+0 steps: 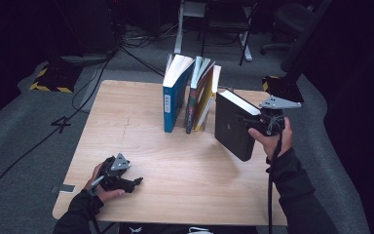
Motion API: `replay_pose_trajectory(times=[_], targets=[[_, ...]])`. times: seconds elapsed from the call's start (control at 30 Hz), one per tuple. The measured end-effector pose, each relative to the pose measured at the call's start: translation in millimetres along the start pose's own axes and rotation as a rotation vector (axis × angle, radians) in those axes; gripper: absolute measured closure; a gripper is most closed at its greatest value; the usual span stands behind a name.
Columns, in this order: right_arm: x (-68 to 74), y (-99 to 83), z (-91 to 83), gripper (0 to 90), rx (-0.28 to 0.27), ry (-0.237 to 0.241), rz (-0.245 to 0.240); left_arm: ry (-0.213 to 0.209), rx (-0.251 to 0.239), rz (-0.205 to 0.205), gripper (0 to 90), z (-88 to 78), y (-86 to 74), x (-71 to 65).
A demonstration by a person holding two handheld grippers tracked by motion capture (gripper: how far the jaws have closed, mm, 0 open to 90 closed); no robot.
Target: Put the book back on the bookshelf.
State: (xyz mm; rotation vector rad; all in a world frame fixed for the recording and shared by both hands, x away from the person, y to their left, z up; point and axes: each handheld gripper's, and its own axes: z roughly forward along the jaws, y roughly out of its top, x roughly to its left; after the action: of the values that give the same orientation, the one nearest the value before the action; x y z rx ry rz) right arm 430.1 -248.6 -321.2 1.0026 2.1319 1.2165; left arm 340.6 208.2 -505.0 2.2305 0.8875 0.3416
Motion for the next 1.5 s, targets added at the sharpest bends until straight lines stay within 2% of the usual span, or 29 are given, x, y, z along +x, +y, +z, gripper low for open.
replay_pose_trajectory(times=[0.17, 0.27, 0.4, 0.47, 0.6, 0.93, 1.3, 1.5], targets=[[4.3, 2.9, 12.0, 54.1, -0.033, -0.011, 0.031, -0.001, 0.000, 0.000, 17.1, 0.0, 0.0, 0.1], [14.1, 2.9, 16.7, 54.1, -0.046, -0.024, 0.022, -0.001, 0.000, 0.000, 17.1, 0.0, 0.0, 0.0], [21.8, -1.8, 19.5, 54.1, -0.043, 0.012, 0.020, 0.001, 0.001, 0.001, 17.1, -0.1, 0.0, -0.1], [21.6, -5.2, 19.0, 54.1, -0.038, 0.012, 0.030, 0.001, 0.001, 0.000, 17.1, -0.1, 0.0, -0.2], [21.0, -11.2, 14.0, 54.1, -0.034, -0.003, 0.014, 0.001, 0.001, 0.000, 17.1, -0.1, 0.0, -0.1], [8.9, -13.6, 5.0, 54.1, -0.053, -0.038, 0.048, 0.000, 0.001, -0.002, 17.0, 0.1, 0.1, -0.1], [7.6, 5.7, 24.8, 54.1, -0.080, -0.078, 0.090, 0.001, 0.000, -0.001, 17.0, 0.1, 0.1, -0.1], [7.1, 13.5, 41.1, 54.1, -0.079, -0.144, 0.113, 0.003, 0.002, -0.001, 17.1, -0.1, 0.2, -0.3]])
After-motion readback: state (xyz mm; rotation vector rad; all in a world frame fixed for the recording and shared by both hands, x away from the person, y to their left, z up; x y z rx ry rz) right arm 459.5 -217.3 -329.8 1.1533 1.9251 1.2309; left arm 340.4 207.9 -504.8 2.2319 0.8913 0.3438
